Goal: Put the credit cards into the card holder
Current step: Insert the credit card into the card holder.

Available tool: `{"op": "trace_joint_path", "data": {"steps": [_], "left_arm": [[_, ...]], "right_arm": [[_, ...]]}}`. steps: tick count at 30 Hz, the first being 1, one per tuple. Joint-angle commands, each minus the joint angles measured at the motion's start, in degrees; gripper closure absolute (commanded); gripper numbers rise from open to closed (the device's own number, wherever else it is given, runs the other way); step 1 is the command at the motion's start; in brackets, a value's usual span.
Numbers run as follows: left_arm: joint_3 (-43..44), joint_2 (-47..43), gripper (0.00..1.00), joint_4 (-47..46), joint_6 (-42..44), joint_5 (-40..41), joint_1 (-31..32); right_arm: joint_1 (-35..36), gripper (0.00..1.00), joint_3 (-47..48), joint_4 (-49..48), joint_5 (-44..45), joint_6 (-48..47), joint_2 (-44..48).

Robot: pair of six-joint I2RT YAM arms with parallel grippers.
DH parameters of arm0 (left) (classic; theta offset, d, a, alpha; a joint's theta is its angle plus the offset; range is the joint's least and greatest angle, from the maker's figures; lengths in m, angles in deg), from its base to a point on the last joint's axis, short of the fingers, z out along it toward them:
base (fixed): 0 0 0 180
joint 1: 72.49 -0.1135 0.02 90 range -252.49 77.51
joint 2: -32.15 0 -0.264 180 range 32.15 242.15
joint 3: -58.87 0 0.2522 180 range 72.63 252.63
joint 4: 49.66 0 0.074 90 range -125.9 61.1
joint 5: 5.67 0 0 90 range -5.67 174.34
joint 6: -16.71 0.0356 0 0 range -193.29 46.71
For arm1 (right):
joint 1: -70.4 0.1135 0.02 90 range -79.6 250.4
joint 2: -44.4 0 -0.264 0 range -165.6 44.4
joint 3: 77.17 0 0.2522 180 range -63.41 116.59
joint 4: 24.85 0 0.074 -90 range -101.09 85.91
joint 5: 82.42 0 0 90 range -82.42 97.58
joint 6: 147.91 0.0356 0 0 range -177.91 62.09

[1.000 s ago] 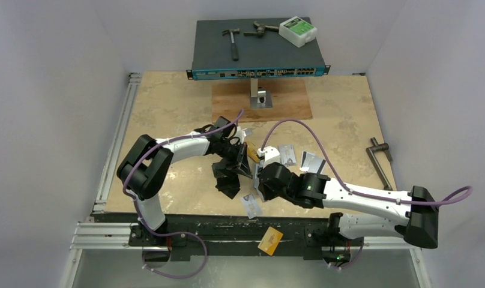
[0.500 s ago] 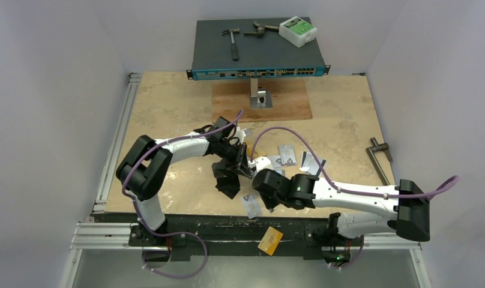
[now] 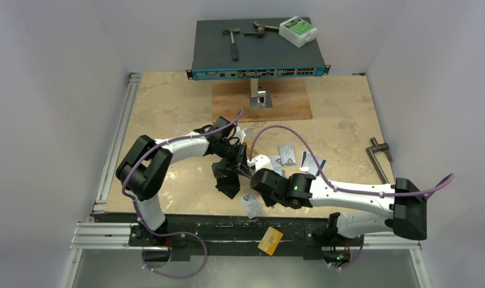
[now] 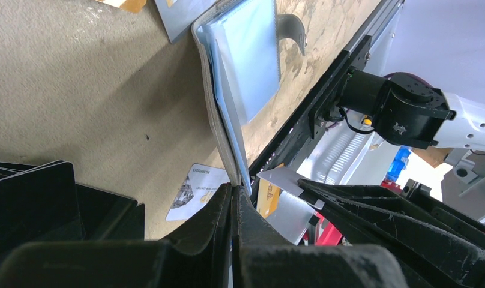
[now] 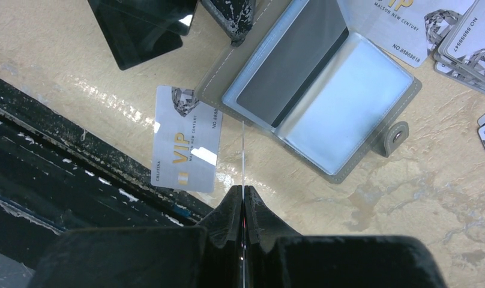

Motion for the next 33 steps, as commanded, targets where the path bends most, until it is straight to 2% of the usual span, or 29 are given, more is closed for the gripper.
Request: {"op": "trace_joint_path", "data": {"steps": [1, 15, 33], "left_arm": [[0.00, -2.70, 1.00, -1.59, -0.12, -1.74, -0.59], [0.00, -2.70, 1.00, -1.62, -0.11, -1.86, -0.58], [-0.17, -2.68, 1.00, -1.93, -0.18, -2.44, -0.60]], "right_arm": [[0.35, 1.00, 1.59, -2.39, 1.15, -1.47, 0.06], [0.34, 1.00, -0.15, -4.30, -1.81, -1.97, -1.48], [0.32, 1.00, 0.17, -2.10, 2.69, 1.40, -0.19]]}}
